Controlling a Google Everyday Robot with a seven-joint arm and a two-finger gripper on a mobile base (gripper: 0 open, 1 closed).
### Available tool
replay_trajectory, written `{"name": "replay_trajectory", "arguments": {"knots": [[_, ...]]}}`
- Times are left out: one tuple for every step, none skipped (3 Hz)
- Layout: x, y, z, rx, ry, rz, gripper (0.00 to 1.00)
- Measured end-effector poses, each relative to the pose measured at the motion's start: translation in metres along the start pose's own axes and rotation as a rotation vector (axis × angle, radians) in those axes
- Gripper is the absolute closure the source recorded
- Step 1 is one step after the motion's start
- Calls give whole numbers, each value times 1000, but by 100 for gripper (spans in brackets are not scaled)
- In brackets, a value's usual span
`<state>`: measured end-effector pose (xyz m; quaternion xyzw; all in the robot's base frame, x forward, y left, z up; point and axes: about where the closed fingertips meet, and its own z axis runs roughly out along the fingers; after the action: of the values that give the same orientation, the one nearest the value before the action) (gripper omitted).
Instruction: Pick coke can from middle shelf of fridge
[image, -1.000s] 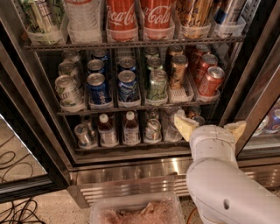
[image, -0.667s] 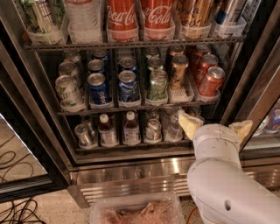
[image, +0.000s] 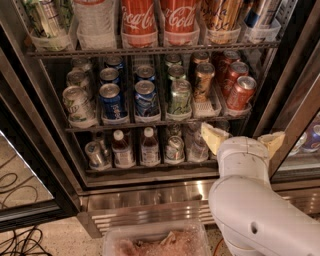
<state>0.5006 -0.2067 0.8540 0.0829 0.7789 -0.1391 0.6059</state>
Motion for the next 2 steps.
{"name": "replay_trajectory", "arguments": {"knots": [[-28, 29, 21, -1, -36, 29, 0], [-54, 50, 28, -1, -71, 31, 0]]}}
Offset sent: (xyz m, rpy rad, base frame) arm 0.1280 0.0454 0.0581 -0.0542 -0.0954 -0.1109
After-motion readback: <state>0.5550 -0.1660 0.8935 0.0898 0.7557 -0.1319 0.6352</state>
